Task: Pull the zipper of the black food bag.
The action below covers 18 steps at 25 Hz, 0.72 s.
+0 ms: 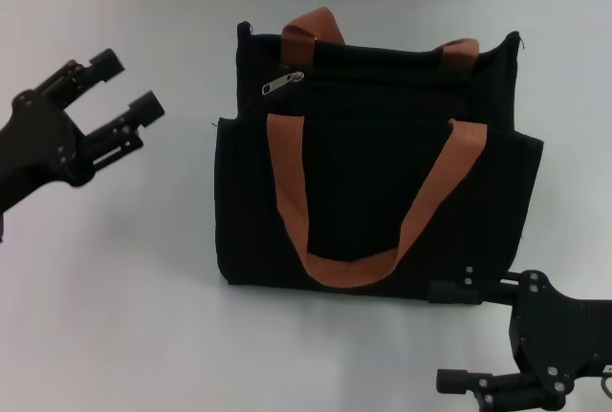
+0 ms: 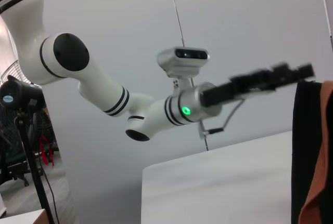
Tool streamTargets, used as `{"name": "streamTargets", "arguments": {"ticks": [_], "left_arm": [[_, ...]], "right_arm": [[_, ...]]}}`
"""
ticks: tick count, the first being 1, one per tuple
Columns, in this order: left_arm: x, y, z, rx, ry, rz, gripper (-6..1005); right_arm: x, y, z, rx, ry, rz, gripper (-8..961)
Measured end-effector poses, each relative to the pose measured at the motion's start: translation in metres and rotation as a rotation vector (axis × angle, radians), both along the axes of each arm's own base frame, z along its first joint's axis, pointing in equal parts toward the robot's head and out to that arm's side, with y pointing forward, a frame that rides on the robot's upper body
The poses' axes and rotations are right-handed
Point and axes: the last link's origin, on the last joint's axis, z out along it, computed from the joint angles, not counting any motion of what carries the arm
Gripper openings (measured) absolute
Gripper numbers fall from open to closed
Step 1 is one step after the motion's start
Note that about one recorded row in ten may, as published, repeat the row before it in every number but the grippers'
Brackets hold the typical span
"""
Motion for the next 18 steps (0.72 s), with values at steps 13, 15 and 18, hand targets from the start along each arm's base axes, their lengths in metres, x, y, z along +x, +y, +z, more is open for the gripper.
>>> {"name": "streamTargets", "arguments": {"ticks": [13, 15, 18], "left_arm": [[0.003, 0.029, -0.028, -0.082, 0.284, -0.066, 738], [0.007, 0.032, -0.034, -0.102, 0.313, -0.084, 735], [0.012, 0.037, -0.040, -0.127, 0.344, -0.111, 730]], "right_arm": [[0.000, 0.001, 0.001, 0.001, -0.006, 0.002, 820], [0.000, 0.001, 0.001, 0.002, -0.006, 0.003, 820], [0.000, 0.001, 0.001, 0.004, -0.006, 0.003, 820]]}}
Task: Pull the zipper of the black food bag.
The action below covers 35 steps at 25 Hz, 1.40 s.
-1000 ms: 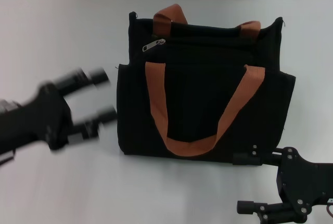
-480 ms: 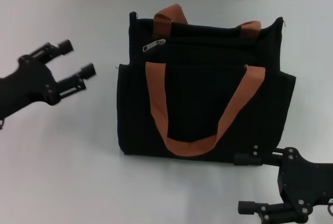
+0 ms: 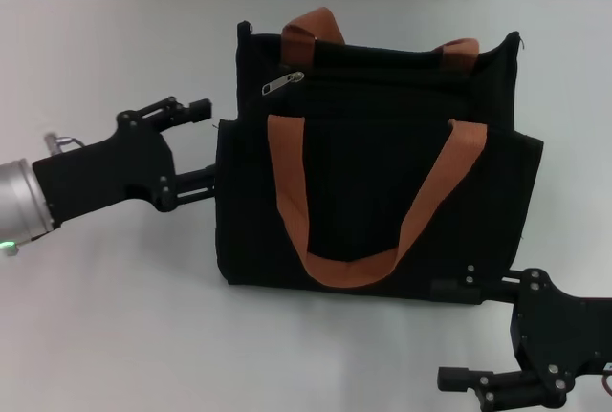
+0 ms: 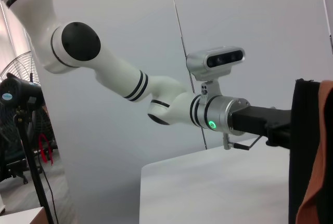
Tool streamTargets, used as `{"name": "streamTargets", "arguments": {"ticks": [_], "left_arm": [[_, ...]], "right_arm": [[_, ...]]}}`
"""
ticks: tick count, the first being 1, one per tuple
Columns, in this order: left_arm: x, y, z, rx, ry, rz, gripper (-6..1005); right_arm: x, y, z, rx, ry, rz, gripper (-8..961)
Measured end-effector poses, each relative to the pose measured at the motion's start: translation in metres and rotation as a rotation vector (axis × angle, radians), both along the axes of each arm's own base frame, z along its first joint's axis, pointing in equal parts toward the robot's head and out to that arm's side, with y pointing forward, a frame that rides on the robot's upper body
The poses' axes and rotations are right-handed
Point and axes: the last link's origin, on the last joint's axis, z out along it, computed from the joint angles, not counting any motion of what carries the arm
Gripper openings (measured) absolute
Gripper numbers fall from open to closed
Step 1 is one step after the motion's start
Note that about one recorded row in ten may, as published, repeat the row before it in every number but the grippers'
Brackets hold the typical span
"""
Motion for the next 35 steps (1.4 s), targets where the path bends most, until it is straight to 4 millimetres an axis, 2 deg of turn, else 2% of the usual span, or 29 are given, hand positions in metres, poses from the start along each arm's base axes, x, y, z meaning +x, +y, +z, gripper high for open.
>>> {"name": "streamTargets", "arguments": {"ticks": [3, 9, 28, 35], "left_arm": [[0.005, 0.006, -0.003, 0.012, 0.012, -0.015, 726], [0.002, 0.017, 0.003, 0.167, -0.001, 0.025, 716], [0.009, 0.008, 0.000, 0.222, -0.004, -0.091, 687], [0.011, 0.005, 0.000, 0.225, -0.017, -0.111, 406]], "right_arm": [[0.000, 0.000, 0.000, 0.000, 0.000, 0.000, 820], [-0.001, 0.001, 0.000, -0.002, 0.003, -0.001, 819], [-0.001, -0.002, 0.000, -0.011, 0.016, -0.008, 820], [-0.005, -0.004, 0.002, -0.031, 0.042, 0.009, 820]]}}
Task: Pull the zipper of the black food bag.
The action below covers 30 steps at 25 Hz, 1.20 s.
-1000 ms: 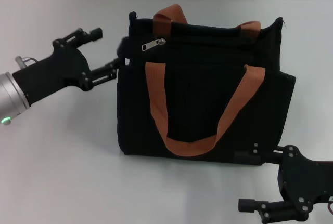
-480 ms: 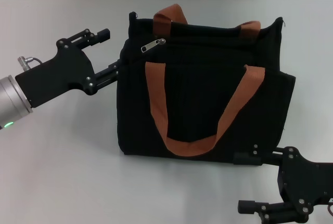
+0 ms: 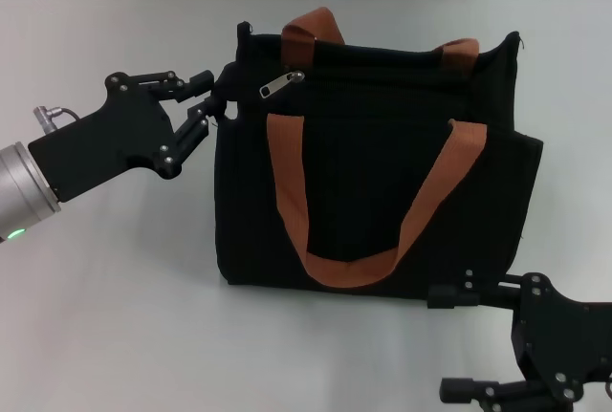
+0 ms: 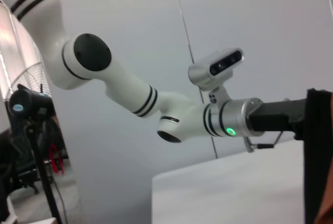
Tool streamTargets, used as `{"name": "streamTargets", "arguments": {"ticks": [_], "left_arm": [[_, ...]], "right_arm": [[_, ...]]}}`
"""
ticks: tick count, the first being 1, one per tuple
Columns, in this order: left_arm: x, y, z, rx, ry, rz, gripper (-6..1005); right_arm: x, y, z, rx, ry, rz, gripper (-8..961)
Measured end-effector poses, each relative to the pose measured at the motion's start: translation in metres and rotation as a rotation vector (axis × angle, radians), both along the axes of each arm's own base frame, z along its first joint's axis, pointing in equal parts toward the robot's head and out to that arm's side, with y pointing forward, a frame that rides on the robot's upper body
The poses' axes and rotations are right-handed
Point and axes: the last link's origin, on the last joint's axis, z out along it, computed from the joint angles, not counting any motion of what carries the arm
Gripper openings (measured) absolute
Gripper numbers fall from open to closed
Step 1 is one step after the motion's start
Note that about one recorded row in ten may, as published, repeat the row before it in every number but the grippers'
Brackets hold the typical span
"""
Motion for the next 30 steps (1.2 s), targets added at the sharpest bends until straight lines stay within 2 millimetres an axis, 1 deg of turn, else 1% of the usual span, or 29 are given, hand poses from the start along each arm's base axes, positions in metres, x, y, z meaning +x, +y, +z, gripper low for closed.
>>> {"name": "streamTargets", "arguments": {"ticks": [4, 6, 7, 12, 18, 22, 24, 25, 30], "left_arm": [[0.000, -0.001, 0.000, 0.001, -0.002, -0.002, 218], [0.000, -0.006, -0.001, 0.020, -0.013, -0.026, 111], [0.001, -0.008, -0.002, 0.027, -0.016, -0.034, 57], [0.002, -0.016, 0.000, 0.080, -0.045, -0.069, 37], [0.004, -0.025, 0.003, 0.120, -0.078, -0.118, 14], [0.005, -0.028, 0.003, 0.146, -0.095, -0.124, 16], [0.007, -0.028, 0.001, 0.152, -0.101, -0.131, 17], [0.007, -0.028, 0.001, 0.152, -0.101, -0.131, 17], [0.014, -0.027, 0.000, 0.160, -0.123, -0.158, 19]], "right_arm": [[-0.009, -0.002, 0.005, -0.036, 0.063, 0.015, 820], [-0.019, 0.001, 0.012, -0.071, 0.136, -0.007, 819], [-0.019, 0.001, 0.012, -0.071, 0.136, -0.007, 819], [-0.040, 0.021, 0.023, -0.208, 0.215, -0.112, 819], [-0.062, 0.045, 0.032, -0.320, 0.268, -0.208, 819], [-0.075, 0.063, 0.042, -0.401, 0.265, -0.278, 819], [-0.084, 0.075, 0.048, -0.450, 0.248, -0.337, 819], [-0.084, 0.075, 0.048, -0.450, 0.248, -0.337, 819], [-0.098, 0.096, 0.049, -0.486, 0.210, -0.429, 820]]}}
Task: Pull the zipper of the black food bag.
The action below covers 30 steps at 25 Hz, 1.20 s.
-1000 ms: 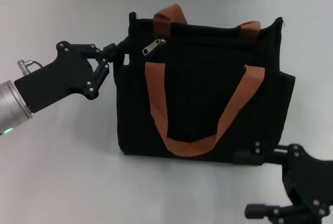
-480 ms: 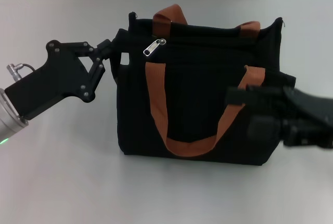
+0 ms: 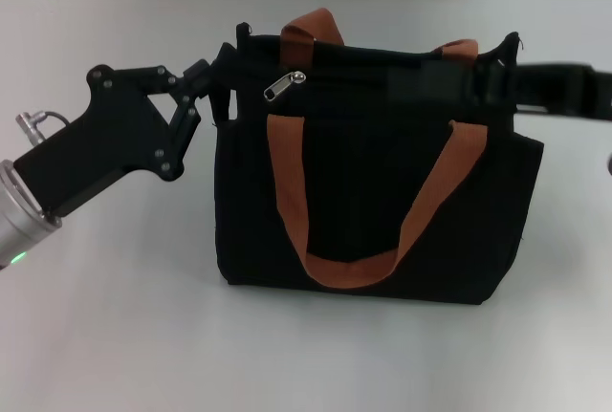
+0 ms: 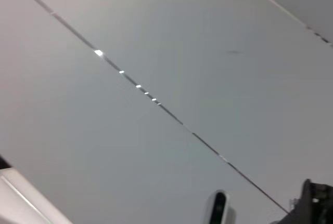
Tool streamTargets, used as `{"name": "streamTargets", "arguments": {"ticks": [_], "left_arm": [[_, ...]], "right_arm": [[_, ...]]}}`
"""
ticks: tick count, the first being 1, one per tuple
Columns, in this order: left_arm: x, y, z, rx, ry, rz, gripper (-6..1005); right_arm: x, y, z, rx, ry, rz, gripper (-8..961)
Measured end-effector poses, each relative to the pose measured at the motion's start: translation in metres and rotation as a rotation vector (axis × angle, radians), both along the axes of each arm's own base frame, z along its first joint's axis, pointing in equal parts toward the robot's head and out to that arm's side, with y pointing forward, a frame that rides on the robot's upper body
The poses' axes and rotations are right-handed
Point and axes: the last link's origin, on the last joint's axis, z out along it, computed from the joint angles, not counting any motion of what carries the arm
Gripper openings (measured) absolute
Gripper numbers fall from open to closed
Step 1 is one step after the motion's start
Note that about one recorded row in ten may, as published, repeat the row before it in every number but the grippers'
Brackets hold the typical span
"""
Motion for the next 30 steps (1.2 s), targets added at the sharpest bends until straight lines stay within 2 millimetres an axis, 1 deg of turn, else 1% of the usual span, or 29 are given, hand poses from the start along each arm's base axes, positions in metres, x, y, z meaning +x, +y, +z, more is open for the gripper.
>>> {"name": "streamTargets", "arguments": {"ticks": [6, 16, 22, 30], "left_arm": [[0.009, 0.005, 0.002, 0.013, -0.035, -0.023, 22], [0.018, 0.009, 0.001, 0.007, -0.045, -0.058, 26], [0.020, 0.008, 0.001, 0.005, -0.056, -0.073, 29], [0.024, 0.006, -0.006, 0.023, -0.059, -0.093, 33]], "right_arm": [[-0.010, 0.020, -0.009, -0.018, -0.060, -0.078, 819], [-0.025, 0.039, -0.033, -0.083, -0.198, -0.147, 817], [-0.032, 0.047, -0.038, -0.110, -0.252, -0.186, 816], [-0.039, 0.057, -0.039, -0.138, -0.339, -0.205, 817]]}}
